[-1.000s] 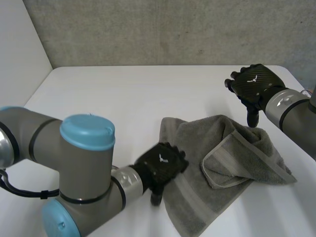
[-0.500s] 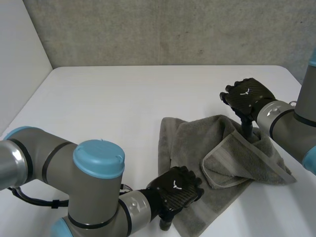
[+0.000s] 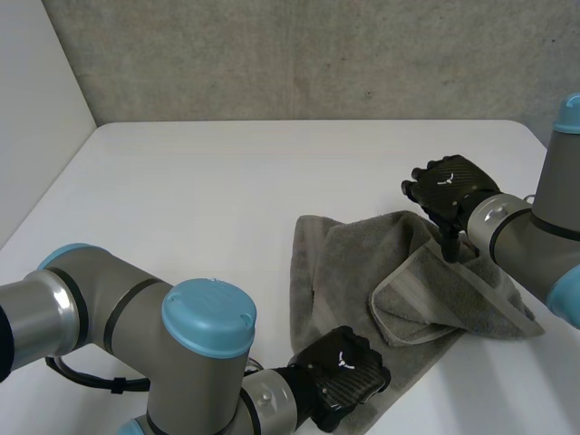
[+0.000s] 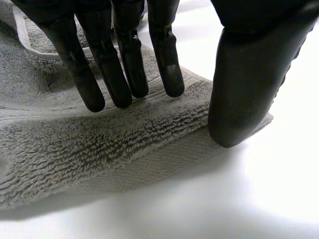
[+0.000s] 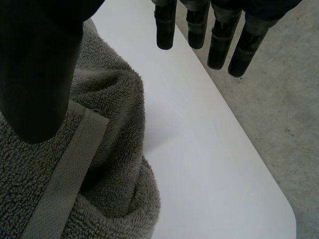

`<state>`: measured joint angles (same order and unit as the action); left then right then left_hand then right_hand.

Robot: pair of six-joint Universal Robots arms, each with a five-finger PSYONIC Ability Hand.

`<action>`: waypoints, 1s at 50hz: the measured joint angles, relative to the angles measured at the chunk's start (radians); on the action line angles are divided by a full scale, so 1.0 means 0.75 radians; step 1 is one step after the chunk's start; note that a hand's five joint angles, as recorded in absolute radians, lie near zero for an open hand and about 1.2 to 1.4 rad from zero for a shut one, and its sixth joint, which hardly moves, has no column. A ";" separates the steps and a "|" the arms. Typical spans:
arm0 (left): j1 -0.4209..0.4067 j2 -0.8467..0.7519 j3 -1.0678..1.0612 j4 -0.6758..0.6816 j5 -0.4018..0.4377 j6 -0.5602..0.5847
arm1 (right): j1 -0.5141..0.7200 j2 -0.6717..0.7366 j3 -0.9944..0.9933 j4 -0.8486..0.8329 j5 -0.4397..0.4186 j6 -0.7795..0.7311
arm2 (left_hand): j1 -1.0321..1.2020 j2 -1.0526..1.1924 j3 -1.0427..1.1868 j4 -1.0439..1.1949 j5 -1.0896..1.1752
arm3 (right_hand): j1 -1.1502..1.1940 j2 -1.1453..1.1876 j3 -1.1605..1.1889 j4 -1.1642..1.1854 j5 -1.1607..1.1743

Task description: Fold the towel.

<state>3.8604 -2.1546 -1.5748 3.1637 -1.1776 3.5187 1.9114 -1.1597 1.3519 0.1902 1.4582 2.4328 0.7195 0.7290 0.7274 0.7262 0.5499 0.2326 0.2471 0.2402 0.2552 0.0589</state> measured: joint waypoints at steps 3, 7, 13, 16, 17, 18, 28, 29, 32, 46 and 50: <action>0.000 0.000 0.002 0.000 0.001 -0.013 | 0.000 0.003 0.001 0.000 0.000 0.000 | 0.035 0.034 0.035 0.036 0.036 | -0.004 0.000 0.000 0.000 0.000; 0.001 -0.001 0.003 0.000 0.001 -0.021 | 0.000 0.006 0.003 0.000 0.001 0.000 | 0.153 0.154 0.154 0.159 0.150 | -0.004 0.000 0.000 0.000 0.000; 0.001 -0.004 0.004 0.001 0.002 -0.020 | 0.000 0.007 0.006 0.000 0.001 -0.001 | 0.207 0.203 0.202 0.209 0.202 | -0.004 0.000 0.000 0.000 0.000; 0.001 -0.009 0.003 0.001 0.003 -0.018 | 0.000 0.007 0.007 0.000 0.001 -0.001 | 0.099 0.087 0.091 0.091 0.092 | -0.005 0.000 0.000 0.000 0.000; 0.001 -0.010 0.003 0.001 0.004 -0.018 | 0.000 0.007 0.007 0.000 0.001 -0.001 | 0.053 0.045 0.056 0.054 0.052 | -0.005 0.000 0.000 0.000 0.000; 0.001 -0.012 0.002 0.001 0.004 -0.017 | 0.000 0.007 0.008 0.000 0.001 -0.002 | 0.014 0.010 0.021 0.016 0.011 | -0.005 0.000 0.000 0.000 0.000; 0.001 -0.010 -0.003 0.000 0.004 -0.016 | 0.000 0.006 0.008 0.000 0.003 -0.002 | -0.118 -0.104 -0.099 -0.105 -0.132 | -0.005 0.000 0.000 0.000 0.000; 0.001 -0.008 -0.004 0.000 0.004 -0.016 | 0.000 0.006 0.008 0.000 0.003 -0.002 | -0.118 -0.105 -0.099 -0.105 -0.133 | -0.005 0.000 0.000 0.000 0.000; 0.001 -0.005 -0.005 -0.001 0.004 -0.016 | 0.000 0.006 0.008 0.000 0.003 -0.002 | -0.119 -0.107 -0.102 -0.106 -0.135 | -0.005 0.000 0.000 0.000 0.000; -0.022 -0.004 -0.014 -0.001 0.005 -0.013 | 0.000 0.010 0.008 0.000 0.003 -0.002 | -0.120 -0.110 -0.102 -0.107 -0.138 | -0.005 0.000 0.000 0.000 0.000; -0.032 -0.009 -0.014 0.000 0.006 -0.012 | 0.000 0.015 0.008 0.000 0.003 -0.002 | -0.120 -0.111 -0.102 -0.107 -0.138 | -0.005 0.000 0.000 0.000 0.000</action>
<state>3.8361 -2.1617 -1.5851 3.1640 -1.1735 3.5096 1.9114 -1.1488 1.3577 0.1902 1.4604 2.4314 0.6294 0.6457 0.6510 0.6461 0.4461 0.2291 0.2471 0.2402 0.2551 0.0589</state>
